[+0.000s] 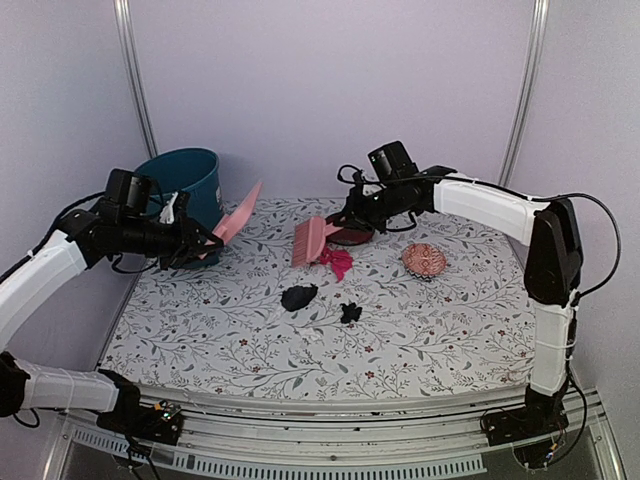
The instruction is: Sweep away the paper scraps from the table
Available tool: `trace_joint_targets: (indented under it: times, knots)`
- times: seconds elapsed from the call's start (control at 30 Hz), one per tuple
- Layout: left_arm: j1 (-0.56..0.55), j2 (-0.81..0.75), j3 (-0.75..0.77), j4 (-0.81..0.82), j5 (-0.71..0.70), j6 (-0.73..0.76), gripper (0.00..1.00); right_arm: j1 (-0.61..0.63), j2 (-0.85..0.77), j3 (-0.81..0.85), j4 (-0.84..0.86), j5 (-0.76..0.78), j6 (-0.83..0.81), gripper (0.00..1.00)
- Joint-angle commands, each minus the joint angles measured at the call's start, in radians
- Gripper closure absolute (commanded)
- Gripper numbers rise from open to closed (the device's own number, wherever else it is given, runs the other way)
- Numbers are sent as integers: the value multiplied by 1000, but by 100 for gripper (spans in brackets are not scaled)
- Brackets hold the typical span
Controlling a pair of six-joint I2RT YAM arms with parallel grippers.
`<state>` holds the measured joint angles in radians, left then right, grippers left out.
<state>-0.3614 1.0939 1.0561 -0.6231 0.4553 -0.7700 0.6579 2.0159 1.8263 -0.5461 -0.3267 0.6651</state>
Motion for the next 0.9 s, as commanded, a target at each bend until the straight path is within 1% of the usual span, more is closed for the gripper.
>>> trace_joint_targets:
  times: [0.0, 0.1, 0.23, 0.4, 0.6, 0.73, 0.8, 0.87]
  knots:
    - [-64, -34, -10, -85, -79, 60, 96, -39, 103, 39, 220, -73, 232, 99]
    - [-93, -44, -9, -120, -96, 68, 96, -58, 158, 28, 254, -74, 334, 99]
    - [-114, -61, -13, -153, -108, 75, 96, -78, 172, -36, 302, -49, 400, 99]
    - [-123, -77, -36, -163, -104, 85, 96, -89, 100, -241, 363, -45, 513, 99]
    - [-125, -47, -43, -152, -100, 114, 96, -89, -66, -562, 421, -82, 629, 99]
    - [-128, -17, -52, -134, -95, 135, 96, -89, -243, -761, 410, -60, 657, 98]
    - [-129, -2, -68, -123, -95, 149, 95, -90, -345, -833, 403, -48, 660, 98]
    - [-132, 14, -84, -120, -102, 165, 95, -90, -421, -858, 415, -51, 621, 98]
